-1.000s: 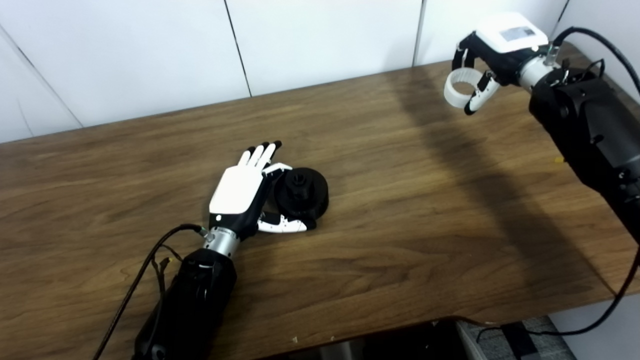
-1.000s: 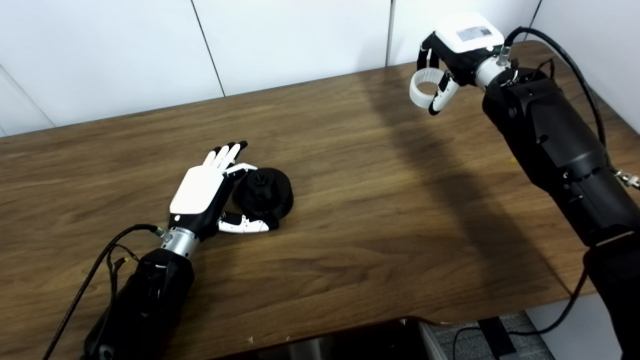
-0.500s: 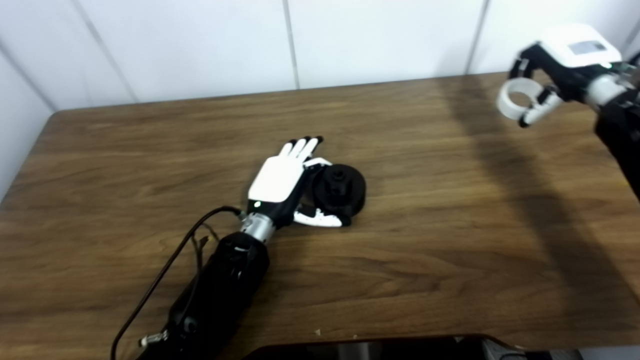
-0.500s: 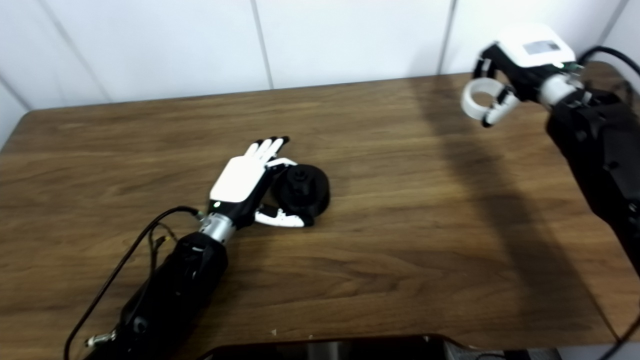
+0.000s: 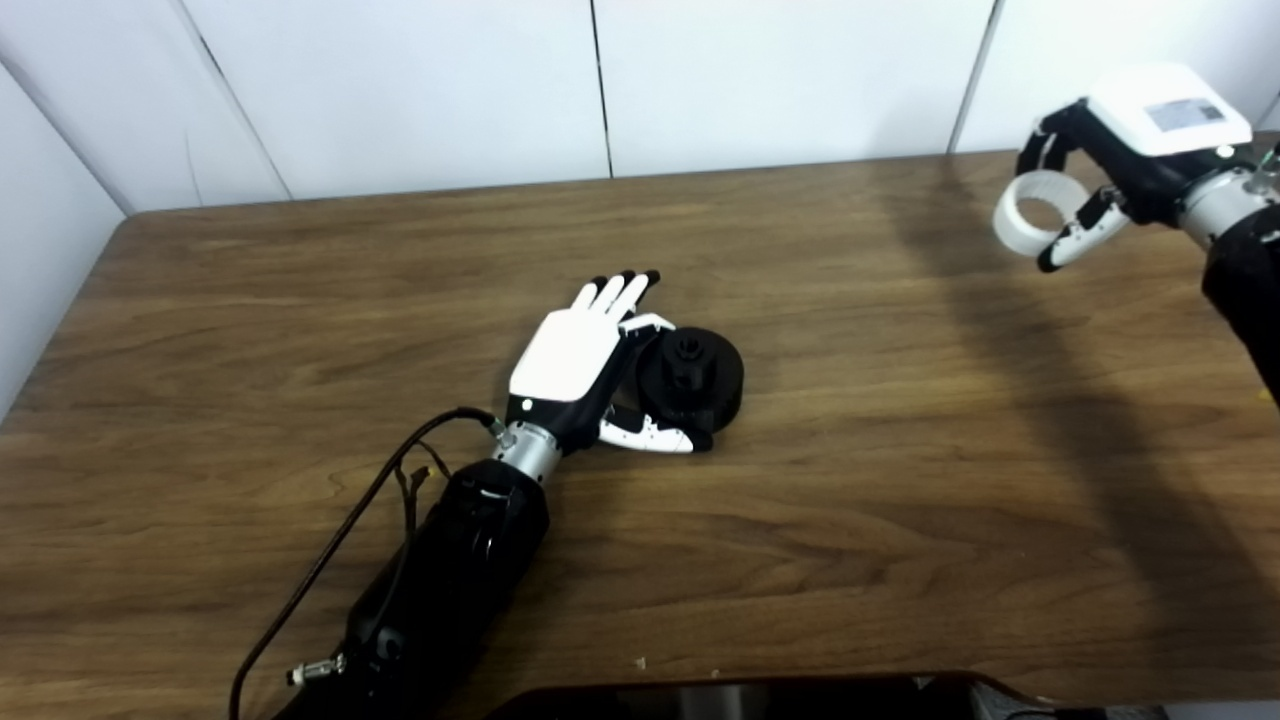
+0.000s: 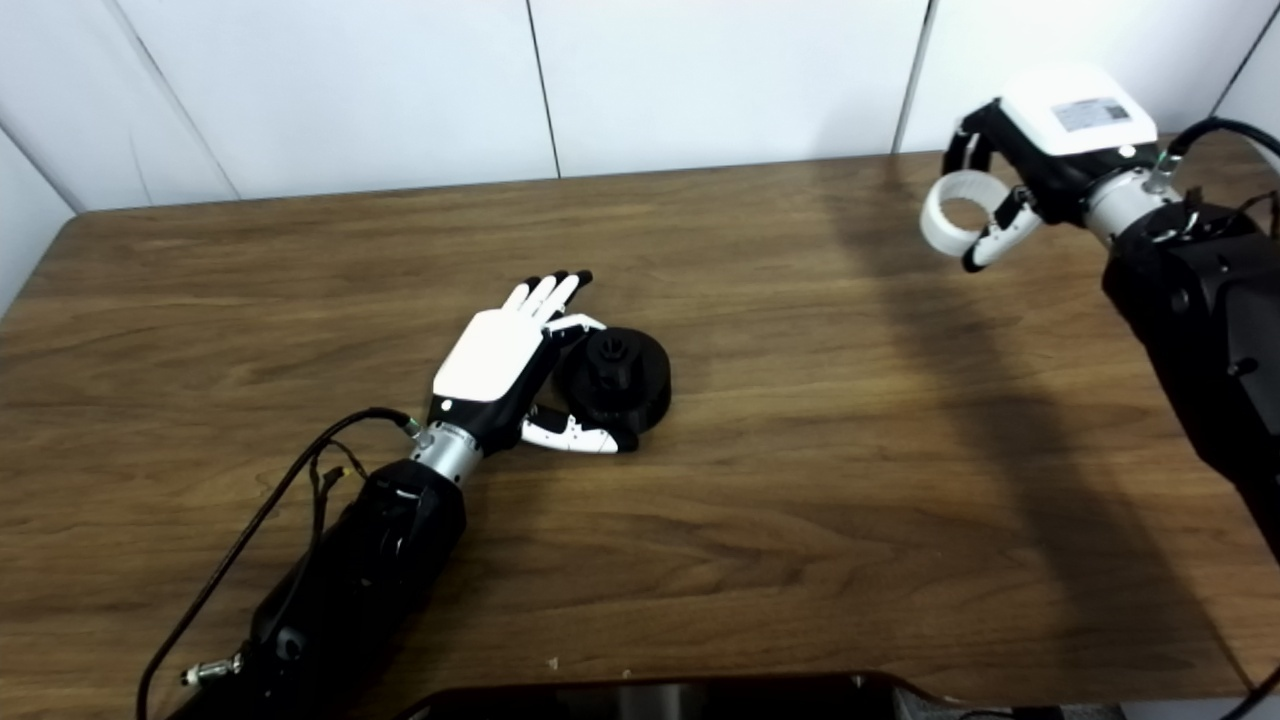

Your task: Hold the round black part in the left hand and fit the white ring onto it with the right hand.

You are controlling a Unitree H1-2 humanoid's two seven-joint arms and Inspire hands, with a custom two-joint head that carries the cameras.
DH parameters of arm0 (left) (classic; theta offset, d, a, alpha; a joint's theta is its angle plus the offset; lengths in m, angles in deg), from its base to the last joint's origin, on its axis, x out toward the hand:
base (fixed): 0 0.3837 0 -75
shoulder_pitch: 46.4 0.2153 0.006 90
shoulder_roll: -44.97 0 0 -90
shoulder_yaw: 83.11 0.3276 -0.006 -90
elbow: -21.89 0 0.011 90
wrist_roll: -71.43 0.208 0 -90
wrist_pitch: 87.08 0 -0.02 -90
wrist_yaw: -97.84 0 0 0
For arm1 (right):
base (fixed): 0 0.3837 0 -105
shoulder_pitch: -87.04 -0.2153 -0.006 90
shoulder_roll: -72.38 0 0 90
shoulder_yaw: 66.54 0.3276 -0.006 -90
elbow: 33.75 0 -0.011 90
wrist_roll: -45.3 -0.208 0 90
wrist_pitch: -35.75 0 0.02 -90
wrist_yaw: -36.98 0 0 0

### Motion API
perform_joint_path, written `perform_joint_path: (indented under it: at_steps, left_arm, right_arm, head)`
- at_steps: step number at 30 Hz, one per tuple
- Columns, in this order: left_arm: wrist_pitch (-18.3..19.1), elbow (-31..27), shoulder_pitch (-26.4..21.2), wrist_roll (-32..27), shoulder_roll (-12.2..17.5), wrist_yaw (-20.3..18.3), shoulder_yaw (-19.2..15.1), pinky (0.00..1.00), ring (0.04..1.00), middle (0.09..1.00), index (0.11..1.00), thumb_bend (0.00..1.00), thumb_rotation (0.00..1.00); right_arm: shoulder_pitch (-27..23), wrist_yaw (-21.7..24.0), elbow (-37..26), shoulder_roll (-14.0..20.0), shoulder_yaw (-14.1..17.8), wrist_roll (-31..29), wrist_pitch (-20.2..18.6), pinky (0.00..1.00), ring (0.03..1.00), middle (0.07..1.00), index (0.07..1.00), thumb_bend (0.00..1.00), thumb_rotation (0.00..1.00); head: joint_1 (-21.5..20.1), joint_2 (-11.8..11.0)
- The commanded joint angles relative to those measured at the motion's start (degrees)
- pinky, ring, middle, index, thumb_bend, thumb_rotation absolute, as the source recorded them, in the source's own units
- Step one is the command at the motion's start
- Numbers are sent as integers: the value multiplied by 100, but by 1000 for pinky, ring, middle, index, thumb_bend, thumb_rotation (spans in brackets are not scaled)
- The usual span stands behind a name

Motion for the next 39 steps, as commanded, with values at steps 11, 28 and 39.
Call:
perform_joint_path:
  at_steps: [11, 28, 39]
  left_arm:
    - [89, 296, 92, 304, 15, -303, 209, 1000, 1000, 1000, 664, 1000, 457]
    - [80, 288, 98, 296, 0, -279, 202, 1000, 1000, 1000, 662, 1000, 448]
    - [133, 268, 84, 318, -21, -322, 215, 1000, 1000, 1000, 666, 1000, 450]
  right_arm:
    - [-35, 220, -1202, -209, 135, -131, 95, 837, 665, 460, 527, 526, 7]
    - [-4, 559, -1904, -794, 41, -278, 227, 831, 656, 458, 528, 526, 7]
    - [-5, 745, -2085, -1210, -252, -192, 378, 811, 652, 458, 528, 525, 8]
  head:
    - [-4, -6]
    - [-37, -12]
    - [-9, 34]
